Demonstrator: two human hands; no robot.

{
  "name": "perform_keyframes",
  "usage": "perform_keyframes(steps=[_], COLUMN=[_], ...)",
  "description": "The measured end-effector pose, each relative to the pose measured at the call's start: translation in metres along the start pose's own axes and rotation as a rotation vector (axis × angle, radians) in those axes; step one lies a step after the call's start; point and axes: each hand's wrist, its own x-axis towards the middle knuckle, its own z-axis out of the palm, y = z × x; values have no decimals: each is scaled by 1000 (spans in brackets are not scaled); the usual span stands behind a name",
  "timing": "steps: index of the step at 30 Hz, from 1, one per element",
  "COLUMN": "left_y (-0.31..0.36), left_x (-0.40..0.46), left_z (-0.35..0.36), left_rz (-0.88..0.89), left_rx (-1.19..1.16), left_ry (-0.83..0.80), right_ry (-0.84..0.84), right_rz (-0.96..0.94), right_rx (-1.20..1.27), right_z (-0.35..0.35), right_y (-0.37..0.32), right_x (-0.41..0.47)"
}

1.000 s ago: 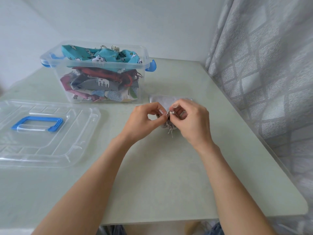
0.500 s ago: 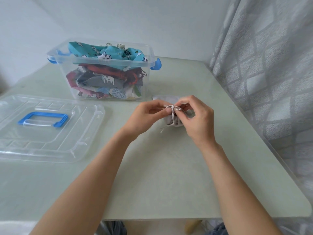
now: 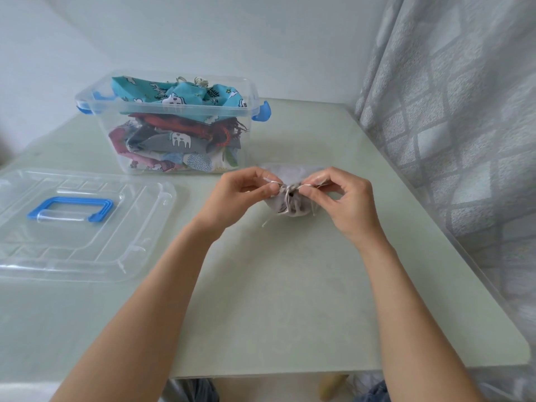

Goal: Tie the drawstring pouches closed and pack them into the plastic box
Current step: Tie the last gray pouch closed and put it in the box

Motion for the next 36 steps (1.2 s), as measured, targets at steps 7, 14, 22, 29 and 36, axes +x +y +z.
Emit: perform_keyframes(steps=[7, 14, 22, 29, 36], left_y=[-3, -2, -10, -17, 4], left_x=[1, -2, 0, -4, -17], left_z=[-4, -11, -6, 0, 21], left_rz=[32, 145, 71, 97, 72], left_rx=[88, 486, 668, 781, 494], left_ry=[102, 163, 181, 89, -129], right_ry=[8, -71, -258, -348, -107], right_rz=[151, 119, 79, 101, 264], right_rx=[-19, -103, -91, -213, -682], right_z=[-8, -14, -28, -46, -76], right_y=[4, 11, 10, 7, -5], right_x=[1, 2, -12, -31, -43])
